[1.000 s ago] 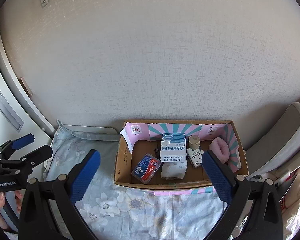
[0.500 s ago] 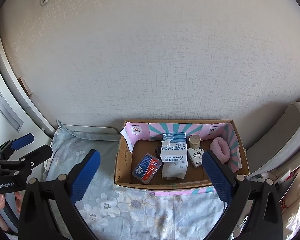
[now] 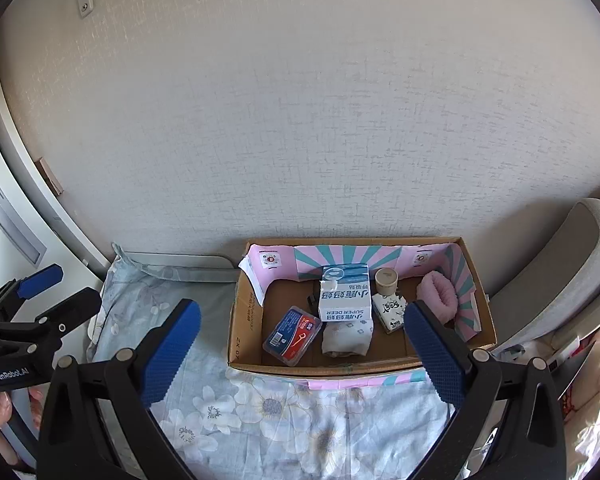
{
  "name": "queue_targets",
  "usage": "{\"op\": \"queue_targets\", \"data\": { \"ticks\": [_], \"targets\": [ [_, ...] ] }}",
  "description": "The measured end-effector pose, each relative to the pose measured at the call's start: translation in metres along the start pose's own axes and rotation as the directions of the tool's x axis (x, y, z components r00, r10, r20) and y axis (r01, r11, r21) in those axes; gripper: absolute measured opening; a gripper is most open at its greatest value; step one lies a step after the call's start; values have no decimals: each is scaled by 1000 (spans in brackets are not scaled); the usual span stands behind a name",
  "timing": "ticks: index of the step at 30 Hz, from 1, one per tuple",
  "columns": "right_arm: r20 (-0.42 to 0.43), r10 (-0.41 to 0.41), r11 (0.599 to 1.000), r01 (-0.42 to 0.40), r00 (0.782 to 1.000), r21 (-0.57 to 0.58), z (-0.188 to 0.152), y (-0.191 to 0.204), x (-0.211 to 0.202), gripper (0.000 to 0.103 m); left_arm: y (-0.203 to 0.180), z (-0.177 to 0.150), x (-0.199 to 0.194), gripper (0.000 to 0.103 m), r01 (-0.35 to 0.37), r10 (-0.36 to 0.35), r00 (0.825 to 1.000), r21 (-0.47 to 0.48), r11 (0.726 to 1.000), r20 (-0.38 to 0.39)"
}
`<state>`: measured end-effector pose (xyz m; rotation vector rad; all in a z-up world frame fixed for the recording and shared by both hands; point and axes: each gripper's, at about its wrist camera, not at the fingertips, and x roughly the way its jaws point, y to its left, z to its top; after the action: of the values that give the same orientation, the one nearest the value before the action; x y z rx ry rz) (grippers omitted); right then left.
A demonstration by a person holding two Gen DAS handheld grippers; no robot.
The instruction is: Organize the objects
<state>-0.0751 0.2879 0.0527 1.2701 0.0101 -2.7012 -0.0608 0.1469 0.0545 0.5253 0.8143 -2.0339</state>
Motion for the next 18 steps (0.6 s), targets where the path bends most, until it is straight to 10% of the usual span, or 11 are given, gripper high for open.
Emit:
{"op": "queue_targets", "data": {
  "ticks": [18],
  "targets": [
    [20,7,1000,-7,1000,-9,0,3,-7,101,-19,-8,-13,103,-67,65,996,31,997,60]
  ]
}}
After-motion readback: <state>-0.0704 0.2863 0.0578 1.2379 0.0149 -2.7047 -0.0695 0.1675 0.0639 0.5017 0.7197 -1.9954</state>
